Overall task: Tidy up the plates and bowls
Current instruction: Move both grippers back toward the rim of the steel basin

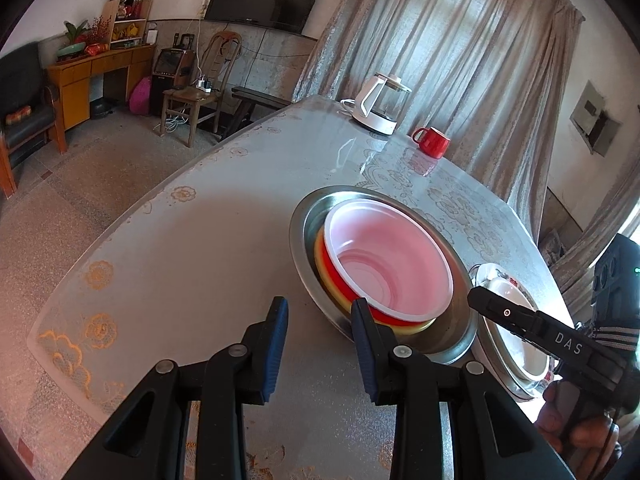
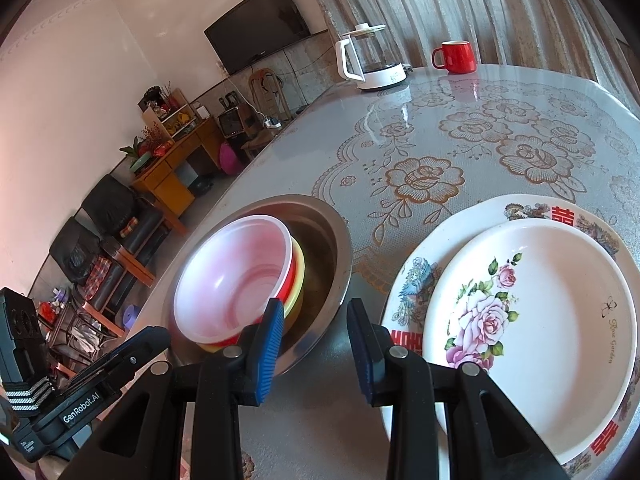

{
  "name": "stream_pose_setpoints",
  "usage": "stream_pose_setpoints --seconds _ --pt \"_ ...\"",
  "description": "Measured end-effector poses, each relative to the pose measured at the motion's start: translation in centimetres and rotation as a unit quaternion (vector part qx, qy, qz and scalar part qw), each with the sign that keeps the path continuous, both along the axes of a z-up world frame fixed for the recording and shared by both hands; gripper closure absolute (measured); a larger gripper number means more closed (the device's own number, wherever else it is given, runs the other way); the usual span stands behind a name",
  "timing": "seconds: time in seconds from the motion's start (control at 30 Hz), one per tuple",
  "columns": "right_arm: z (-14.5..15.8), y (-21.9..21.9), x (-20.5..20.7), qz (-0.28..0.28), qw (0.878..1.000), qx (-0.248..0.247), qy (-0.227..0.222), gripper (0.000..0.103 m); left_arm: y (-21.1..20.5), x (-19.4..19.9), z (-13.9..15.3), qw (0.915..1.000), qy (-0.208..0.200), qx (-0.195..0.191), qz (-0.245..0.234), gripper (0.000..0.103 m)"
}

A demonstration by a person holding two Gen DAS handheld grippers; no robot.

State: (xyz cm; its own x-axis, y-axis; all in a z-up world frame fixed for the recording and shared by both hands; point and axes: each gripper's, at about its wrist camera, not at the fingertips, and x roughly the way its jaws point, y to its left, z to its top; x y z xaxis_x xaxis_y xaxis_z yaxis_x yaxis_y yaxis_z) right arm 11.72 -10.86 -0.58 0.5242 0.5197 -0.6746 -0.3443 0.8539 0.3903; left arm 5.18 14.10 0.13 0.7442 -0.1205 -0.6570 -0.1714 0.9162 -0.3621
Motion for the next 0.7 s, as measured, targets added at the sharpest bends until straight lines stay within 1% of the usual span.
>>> stream_pose_setpoints --seconds 0.13,0.27,0.57,0.7 --pt "-0.2 -0.3 0.1 -0.004 1.000 0.007 0.004 0.071 1.5 0.0 0.0 0.9998 0.002 -0.016 0.015 0.070" --pt "-0.2 -0.8 0.0 -0.006 1.000 0.013 0.005 0.071 2.4 -0.1 -0.3 0.9994 0.007 -0.021 0.027 0.069" --pt "-0.3 -1.4 0.0 -0.004 0.999 0.031 0.007 0.071 3.1 0.1 -0.6 0.9989 0.000 -0.046 0.012 0.068" --pt "-0.2 -1.2 0.3 0.000 1.000 0.022 0.001 0.071 3.9 1.0 -0.6 0.9980 0.001 -0.063 0.011 0.069"
